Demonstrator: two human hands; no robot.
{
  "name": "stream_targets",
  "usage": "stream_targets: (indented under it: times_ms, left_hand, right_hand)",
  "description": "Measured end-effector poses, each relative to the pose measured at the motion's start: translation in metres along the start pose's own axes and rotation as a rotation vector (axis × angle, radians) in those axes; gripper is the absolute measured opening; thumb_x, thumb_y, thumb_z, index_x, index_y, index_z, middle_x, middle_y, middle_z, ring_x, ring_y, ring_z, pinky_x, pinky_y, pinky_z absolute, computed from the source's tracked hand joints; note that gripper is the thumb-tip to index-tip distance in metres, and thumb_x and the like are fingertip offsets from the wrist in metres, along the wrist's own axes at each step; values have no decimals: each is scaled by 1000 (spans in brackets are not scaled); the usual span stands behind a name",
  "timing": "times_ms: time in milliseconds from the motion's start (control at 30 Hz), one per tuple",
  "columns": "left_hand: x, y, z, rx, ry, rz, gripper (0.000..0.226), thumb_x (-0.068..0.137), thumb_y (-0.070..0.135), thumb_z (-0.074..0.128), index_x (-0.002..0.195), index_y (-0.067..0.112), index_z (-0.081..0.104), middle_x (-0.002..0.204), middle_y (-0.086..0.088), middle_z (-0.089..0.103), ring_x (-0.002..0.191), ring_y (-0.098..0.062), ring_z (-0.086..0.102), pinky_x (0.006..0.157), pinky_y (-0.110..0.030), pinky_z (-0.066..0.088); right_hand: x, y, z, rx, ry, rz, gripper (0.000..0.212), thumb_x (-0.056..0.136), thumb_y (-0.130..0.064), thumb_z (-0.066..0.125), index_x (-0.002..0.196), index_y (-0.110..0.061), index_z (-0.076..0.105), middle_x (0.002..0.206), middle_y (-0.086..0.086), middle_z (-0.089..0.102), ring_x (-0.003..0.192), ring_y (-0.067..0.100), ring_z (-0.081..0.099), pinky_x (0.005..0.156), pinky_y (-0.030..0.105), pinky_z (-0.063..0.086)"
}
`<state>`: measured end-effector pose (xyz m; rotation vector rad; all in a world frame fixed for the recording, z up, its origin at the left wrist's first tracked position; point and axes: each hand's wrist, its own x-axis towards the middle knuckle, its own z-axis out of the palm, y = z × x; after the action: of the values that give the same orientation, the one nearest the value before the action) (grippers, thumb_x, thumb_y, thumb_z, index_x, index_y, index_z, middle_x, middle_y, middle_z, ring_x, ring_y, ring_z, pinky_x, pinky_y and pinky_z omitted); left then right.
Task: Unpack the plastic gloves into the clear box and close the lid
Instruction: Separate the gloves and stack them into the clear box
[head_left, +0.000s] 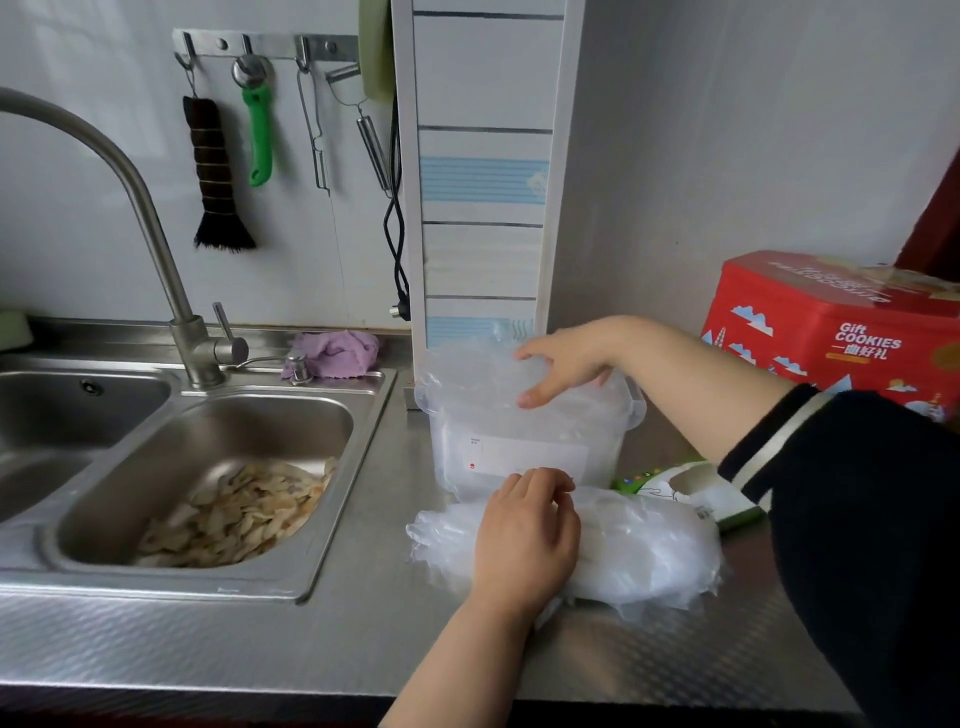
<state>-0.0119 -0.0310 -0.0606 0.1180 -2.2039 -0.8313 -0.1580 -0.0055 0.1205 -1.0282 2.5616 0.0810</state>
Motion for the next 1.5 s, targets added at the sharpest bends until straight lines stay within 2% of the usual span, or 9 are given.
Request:
stream_targets:
  times_ms: [300,400,601,901,1001,1101,1234,1368,1501]
  left_hand:
    - [-2,0,-2,-4,-22,-40,20,83,27,43,96,21,58,94,9,64,88,-15,55,74,-30,43]
    - [-2,0,-2,1,-30,-40,19,83,26,43,95,21,58,93,9,64,87,-15,54,74,-31,43]
    - [-1,-1,-2,-15,-32,-41,23,83,28,42,96,20,60,93,9,64,88,-15,55,76,-31,45]
    - [-3,-3,2,69,-102,23,34,85,45,50,106,25,66,105,11,64,99,-15,55,86,-34,47]
    - [0,-8,3,182,-167,10,47,80,57,47,111,29,68,111,11,66,102,-18,57,87,-34,45]
    - [3,-8,3,154,-145,8,35,79,52,48,89,30,74,92,11,69,87,-22,59,77,-35,47]
    - [2,-4,2,128,-39,88,24,82,41,54,82,26,73,82,9,67,78,-20,58,70,-39,49]
    - [1,3,1,107,158,209,17,88,34,61,85,21,72,87,7,66,80,-20,57,70,-38,46]
    - [-3,9,-1,115,335,203,23,90,36,61,103,17,65,107,-2,64,99,-21,55,87,-34,44]
  right_hand:
    - [46,-29,41,-255,-125,-22,79,95,-39,54,154,-18,6,162,2,6,146,23,17,113,34,22]
    - [49,-26,43,-213,-144,-24,76,96,-33,54,154,-21,7,161,3,8,143,28,24,110,36,30]
    - [20,-8,3,220,-76,-4,73,84,-59,60,146,-34,32,153,0,32,123,31,50,96,48,49]
    - [-46,22,21,737,534,-345,11,95,-15,58,94,-6,64,78,7,67,62,5,57,59,19,47]
    - [-84,34,50,594,412,-280,28,92,-34,61,76,-11,65,62,0,67,56,6,57,60,21,47]
    - [-103,53,93,290,207,-168,31,80,-54,67,87,-23,69,83,-11,69,74,2,59,64,18,45]
    - [-98,65,150,137,317,-200,59,77,-54,70,129,-35,49,129,-14,44,119,6,41,97,27,38]
    - [-94,63,156,176,645,-319,20,87,-38,65,101,-24,70,103,-10,61,99,16,54,86,37,44]
    - [-101,61,129,367,704,-331,16,91,-29,62,97,-21,75,94,-14,63,88,5,57,76,22,44]
